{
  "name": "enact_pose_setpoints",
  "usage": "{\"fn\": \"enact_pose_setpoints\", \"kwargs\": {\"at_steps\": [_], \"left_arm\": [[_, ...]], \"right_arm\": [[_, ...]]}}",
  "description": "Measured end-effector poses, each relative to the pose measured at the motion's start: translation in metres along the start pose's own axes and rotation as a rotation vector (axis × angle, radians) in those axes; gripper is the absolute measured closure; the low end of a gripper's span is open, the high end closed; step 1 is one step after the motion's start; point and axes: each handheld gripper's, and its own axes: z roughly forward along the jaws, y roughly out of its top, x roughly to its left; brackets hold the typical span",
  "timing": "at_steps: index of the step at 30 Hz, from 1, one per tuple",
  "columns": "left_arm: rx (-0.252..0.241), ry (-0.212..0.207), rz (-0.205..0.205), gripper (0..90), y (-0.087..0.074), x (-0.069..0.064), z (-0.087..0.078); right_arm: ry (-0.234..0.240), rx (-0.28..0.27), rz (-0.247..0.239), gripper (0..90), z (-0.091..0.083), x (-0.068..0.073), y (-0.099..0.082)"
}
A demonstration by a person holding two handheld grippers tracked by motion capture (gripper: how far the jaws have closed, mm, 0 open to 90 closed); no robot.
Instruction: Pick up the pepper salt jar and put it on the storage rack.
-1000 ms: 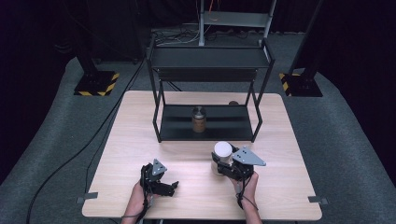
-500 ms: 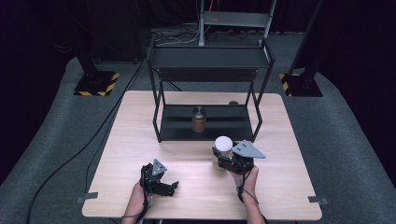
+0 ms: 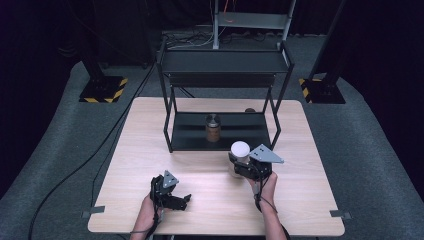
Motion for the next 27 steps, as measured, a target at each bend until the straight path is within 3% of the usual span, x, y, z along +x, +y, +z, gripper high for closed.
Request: {"fn": "enact_pose_setpoints", "kwargs": {"at_steps": [27], "left_arm": [[0.000,0.000,0.000,0.1,0.000,0.000,0.000]], "right_arm": [[-0.007,-0.001,-0.026,33.2,0.016,-0.015,0.022]]}}
